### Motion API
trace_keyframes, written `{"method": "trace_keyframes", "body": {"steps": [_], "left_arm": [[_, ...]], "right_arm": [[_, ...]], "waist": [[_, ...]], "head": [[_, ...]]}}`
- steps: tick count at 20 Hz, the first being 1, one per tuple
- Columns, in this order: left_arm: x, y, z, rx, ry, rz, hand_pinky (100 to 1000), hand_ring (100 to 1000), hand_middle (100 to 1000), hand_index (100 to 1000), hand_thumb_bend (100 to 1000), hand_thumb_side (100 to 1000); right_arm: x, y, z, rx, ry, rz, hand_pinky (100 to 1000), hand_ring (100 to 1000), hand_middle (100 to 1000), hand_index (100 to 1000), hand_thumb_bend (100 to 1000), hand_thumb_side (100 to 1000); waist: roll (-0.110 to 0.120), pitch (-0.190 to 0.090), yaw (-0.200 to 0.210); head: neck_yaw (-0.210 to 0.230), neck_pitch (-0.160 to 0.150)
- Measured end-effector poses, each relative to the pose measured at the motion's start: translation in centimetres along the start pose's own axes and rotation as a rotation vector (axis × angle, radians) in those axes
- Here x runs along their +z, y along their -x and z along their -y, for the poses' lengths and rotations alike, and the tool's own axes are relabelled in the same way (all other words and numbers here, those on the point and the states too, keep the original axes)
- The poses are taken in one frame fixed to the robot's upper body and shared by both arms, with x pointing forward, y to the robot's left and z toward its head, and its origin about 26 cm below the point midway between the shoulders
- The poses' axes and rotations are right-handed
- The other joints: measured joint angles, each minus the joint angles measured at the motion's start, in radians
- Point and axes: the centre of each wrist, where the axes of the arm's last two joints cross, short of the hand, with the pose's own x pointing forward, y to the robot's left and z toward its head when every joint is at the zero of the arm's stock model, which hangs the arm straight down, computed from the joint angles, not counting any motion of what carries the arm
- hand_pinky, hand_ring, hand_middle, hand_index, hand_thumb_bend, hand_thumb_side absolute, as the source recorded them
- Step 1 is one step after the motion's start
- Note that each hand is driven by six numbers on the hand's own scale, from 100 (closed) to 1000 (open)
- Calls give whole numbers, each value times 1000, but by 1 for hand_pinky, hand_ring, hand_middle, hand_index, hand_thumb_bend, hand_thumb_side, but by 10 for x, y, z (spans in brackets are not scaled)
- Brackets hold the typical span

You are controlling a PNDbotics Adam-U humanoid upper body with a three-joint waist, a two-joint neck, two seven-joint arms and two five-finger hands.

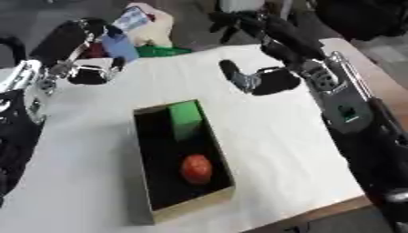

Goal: Pick up objects on the table and place them in the box.

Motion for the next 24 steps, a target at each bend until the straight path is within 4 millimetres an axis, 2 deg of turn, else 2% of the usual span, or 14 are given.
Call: {"method": "trace_keyframes", "body": {"steps": [5, 10, 13, 16, 21, 23, 24], "left_arm": [[-4, -15, -10, -3, 6, 191, 417, 263, 167, 817, 244, 100], [-8, -37, -7, 10, 48, 346, 420, 264, 168, 821, 239, 100], [-8, -50, 2, 23, 96, 422, 427, 265, 171, 825, 229, 100], [-6, -62, 12, 36, 152, 492, 426, 269, 176, 827, 173, 100], [-4, -84, 38, 79, 237, 554, 432, 274, 179, 830, 116, 100], [-4, -91, 45, 92, 257, 567, 455, 300, 206, 844, 100, 100], [-5, -94, 47, 95, 267, 574, 503, 360, 267, 869, 100, 100]], "right_arm": [[1, 0, -1, -2, -2, -5, 809, 689, 795, 1000, 100, 657], [2, 0, -2, -2, -1, -6, 809, 689, 795, 1000, 100, 655], [2, 0, -2, -3, -2, -7, 809, 689, 795, 1000, 100, 656], [2, 0, -2, -2, -3, -8, 809, 690, 795, 1000, 100, 657], [2, 0, -2, 1, -4, -9, 809, 690, 795, 1000, 100, 660], [2, 0, -2, 2, -5, -9, 809, 690, 796, 1000, 100, 661], [2, 0, -2, 2, -5, -9, 809, 690, 796, 1000, 100, 662]], "waist": [[3, -9, 7], [6, -15, 7], [6, -15, 11], [6, -15, 15], [4, -15, 16], [2, -15, 13], [1, -15, 12]], "head": [[-6, 7], [-12, 8], [-13, 8], [-14, 8], [-14, 8], [-14, 8], [-14, 8]]}}
